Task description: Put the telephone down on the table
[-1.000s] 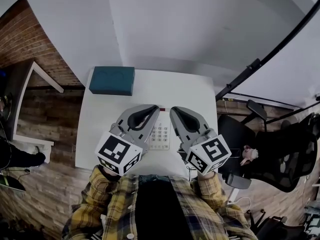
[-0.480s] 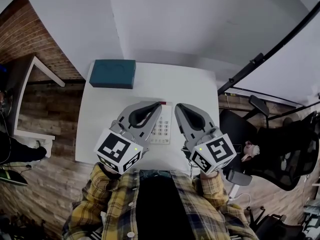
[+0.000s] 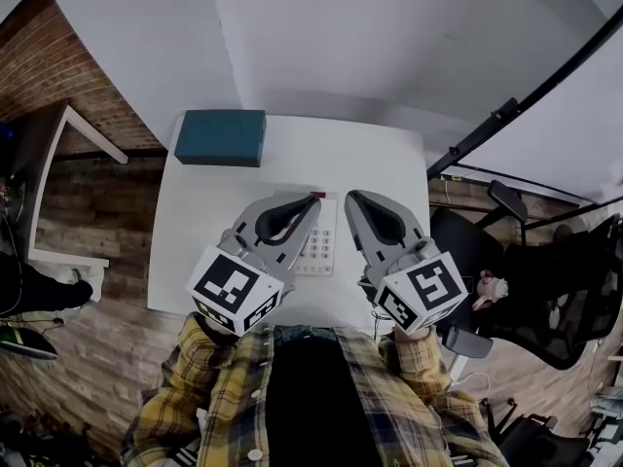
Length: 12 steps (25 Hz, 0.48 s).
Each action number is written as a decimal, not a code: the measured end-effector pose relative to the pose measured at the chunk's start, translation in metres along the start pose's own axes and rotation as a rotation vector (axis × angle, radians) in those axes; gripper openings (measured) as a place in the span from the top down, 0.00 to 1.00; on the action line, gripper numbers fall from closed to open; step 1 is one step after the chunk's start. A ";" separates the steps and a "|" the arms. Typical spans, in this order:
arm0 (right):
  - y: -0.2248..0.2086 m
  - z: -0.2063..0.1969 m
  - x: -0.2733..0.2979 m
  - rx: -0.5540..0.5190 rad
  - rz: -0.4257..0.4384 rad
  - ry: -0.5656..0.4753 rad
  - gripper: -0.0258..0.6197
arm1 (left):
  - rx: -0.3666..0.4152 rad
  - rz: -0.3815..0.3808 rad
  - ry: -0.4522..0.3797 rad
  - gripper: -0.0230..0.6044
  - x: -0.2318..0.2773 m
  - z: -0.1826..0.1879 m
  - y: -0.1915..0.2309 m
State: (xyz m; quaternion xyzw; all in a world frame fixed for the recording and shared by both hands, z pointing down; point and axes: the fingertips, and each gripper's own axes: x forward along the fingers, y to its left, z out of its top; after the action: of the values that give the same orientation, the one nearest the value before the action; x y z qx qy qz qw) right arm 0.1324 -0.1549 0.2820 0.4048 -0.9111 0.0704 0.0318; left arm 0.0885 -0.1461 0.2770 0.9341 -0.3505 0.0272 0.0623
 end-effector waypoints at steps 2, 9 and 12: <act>0.001 0.001 0.001 -0.005 0.001 -0.001 0.92 | 0.000 0.001 0.001 0.94 0.000 -0.001 0.000; 0.005 0.002 0.004 -0.013 0.009 0.002 0.92 | -0.002 0.004 -0.007 0.94 -0.001 0.002 0.003; 0.005 0.002 0.005 -0.015 0.006 0.005 0.92 | 0.002 0.006 -0.008 0.94 -0.001 0.004 0.005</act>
State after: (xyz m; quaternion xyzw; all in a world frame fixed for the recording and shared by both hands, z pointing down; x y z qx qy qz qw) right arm 0.1255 -0.1554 0.2801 0.4015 -0.9128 0.0647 0.0369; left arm 0.0842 -0.1500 0.2734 0.9332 -0.3536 0.0239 0.0599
